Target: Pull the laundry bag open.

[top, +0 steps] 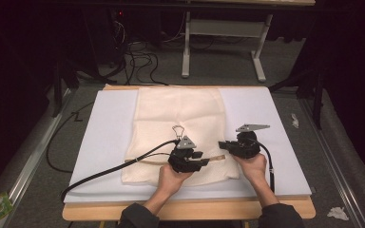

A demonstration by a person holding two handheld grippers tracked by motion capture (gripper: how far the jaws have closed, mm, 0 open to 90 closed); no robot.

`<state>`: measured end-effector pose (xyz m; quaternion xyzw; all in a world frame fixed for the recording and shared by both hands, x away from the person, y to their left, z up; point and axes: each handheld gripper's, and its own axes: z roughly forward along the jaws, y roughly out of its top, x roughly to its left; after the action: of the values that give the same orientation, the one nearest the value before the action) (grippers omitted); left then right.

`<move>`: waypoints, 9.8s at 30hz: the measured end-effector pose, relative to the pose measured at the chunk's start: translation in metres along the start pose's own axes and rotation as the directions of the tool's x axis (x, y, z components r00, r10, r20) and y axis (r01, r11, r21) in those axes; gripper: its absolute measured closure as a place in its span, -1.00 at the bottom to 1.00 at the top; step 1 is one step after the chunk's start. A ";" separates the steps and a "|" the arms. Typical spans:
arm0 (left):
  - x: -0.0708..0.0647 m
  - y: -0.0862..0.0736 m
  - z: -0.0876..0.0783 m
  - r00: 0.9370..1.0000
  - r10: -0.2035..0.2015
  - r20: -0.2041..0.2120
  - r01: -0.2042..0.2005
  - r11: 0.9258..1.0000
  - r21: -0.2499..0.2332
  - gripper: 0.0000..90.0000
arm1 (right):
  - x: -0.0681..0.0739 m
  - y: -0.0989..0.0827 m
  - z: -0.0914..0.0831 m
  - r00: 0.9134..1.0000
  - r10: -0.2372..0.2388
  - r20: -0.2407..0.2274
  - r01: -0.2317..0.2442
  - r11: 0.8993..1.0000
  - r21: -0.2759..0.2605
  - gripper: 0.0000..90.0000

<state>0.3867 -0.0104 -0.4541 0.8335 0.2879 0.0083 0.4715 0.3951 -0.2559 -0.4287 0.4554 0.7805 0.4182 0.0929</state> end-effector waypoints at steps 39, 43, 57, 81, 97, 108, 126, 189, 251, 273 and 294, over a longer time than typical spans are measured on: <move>-0.014 0.010 0.021 0.998 -0.004 0.059 0.006 0.999 -0.036 0.49 | 0.013 0.013 -0.001 0.999 -0.033 -0.008 0.033 0.999 -0.008 0.94; -0.017 0.012 0.024 0.998 0.013 0.055 -0.011 0.999 -0.033 0.52 | 0.014 0.013 0.000 0.999 -0.031 -0.010 0.031 0.999 -0.009 0.94; -0.019 0.013 0.029 0.999 0.000 0.047 0.002 0.999 -0.041 0.75 | 0.015 0.012 0.002 0.999 -0.040 -0.020 0.040 0.999 -0.013 0.94; -0.024 0.013 0.021 0.996 0.080 0.043 -0.079 0.997 -0.020 0.93 | 0.009 0.005 -0.001 0.999 -0.049 -0.016 0.049 0.999 0.005 0.94; -0.022 0.013 0.014 0.996 0.088 0.027 -0.088 0.996 -0.011 0.94 | 0.007 0.003 -0.002 0.997 -0.071 -0.024 0.071 0.997 0.006 0.95; -0.021 0.012 0.007 0.995 0.097 0.007 -0.097 0.995 -0.021 0.94 | 0.005 0.003 -0.004 0.997 -0.073 -0.029 0.073 0.997 0.004 0.95; -0.017 0.011 -0.003 0.995 0.096 -0.005 -0.096 0.995 -0.029 0.94 | 0.005 0.003 -0.002 0.996 -0.080 -0.033 0.081 0.997 0.011 0.95; 0.000 0.005 -0.031 0.997 0.062 -0.047 -0.064 0.997 -0.051 0.94 | 0.003 0.003 -0.004 0.995 -0.090 -0.053 0.091 0.996 0.007 0.96; 0.023 -0.002 -0.071 0.991 0.043 -0.123 -0.054 0.995 -0.087 0.94 | -0.001 0.004 -0.007 0.995 -0.095 -0.026 0.095 0.995 0.015 0.96; 0.030 -0.007 -0.085 0.989 0.024 -0.143 -0.038 0.994 -0.099 0.94 | -0.002 0.002 -0.007 0.995 -0.093 -0.024 0.093 0.996 0.016 0.96; 0.036 -0.010 -0.097 0.988 0.007 -0.153 -0.025 0.993 -0.116 0.94 | -0.003 0.001 -0.008 0.996 -0.090 -0.021 0.091 0.996 0.009 0.96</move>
<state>0.3845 0.0867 -0.4171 0.8036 0.3154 0.0928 0.4961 0.3935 -0.2623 -0.4237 0.4156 0.8033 0.4143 0.1014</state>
